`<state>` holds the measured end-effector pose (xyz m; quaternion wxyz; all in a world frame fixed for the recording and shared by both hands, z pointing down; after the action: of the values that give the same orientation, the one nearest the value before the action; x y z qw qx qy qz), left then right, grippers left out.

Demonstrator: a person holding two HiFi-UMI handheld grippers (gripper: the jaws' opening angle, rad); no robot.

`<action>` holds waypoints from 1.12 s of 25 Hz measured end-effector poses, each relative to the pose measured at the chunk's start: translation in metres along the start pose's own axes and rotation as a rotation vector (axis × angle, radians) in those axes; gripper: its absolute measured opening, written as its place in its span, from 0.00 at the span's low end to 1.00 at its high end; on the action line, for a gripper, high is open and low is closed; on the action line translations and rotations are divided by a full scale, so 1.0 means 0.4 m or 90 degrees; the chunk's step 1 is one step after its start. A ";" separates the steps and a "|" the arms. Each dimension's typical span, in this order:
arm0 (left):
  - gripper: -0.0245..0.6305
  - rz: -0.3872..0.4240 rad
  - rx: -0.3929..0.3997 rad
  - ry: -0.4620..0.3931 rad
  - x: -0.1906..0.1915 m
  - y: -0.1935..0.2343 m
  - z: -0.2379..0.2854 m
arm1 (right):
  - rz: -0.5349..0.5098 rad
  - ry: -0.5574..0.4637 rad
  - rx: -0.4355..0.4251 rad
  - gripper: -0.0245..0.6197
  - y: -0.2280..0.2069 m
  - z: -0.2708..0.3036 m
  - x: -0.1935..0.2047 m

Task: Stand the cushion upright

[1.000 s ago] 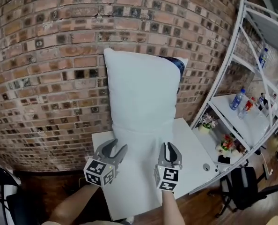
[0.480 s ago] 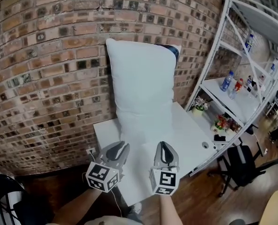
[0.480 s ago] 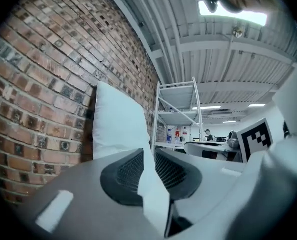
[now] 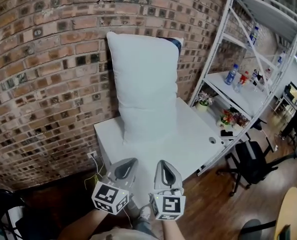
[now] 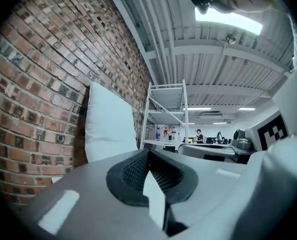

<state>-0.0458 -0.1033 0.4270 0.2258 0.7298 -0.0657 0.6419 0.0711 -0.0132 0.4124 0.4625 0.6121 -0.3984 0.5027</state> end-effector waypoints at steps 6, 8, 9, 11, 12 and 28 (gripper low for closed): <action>0.04 0.014 0.009 0.008 0.033 -0.035 -0.049 | 0.018 0.015 0.010 0.04 0.024 -0.067 0.014; 0.04 0.009 0.010 0.017 0.043 -0.042 -0.060 | 0.019 0.018 0.014 0.04 0.025 -0.083 0.019; 0.04 0.008 0.009 0.023 0.048 -0.044 -0.064 | 0.018 0.020 0.017 0.04 0.026 -0.090 0.023; 0.04 0.002 0.003 0.029 0.056 -0.044 -0.071 | 0.019 0.024 0.020 0.04 0.030 -0.101 0.028; 0.04 -0.001 0.000 0.030 0.059 -0.044 -0.074 | 0.020 0.024 0.021 0.04 0.033 -0.107 0.030; 0.04 -0.008 0.007 0.037 0.065 -0.075 -0.096 | 0.014 0.028 0.017 0.04 0.042 -0.138 0.035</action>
<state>-0.0647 -0.0560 0.4474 0.2278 0.7125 -0.0512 0.6617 0.0441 0.0357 0.4325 0.4573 0.6025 -0.3878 0.5267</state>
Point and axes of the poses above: the fingertips, and each gripper's own axes: z forward along the fingers, y to its left, x out of its underside, the point moved 7 cm from there along -z, backward along the fingers, and after that the axes turned 6 degrees about -z, right-handed, at the moved point
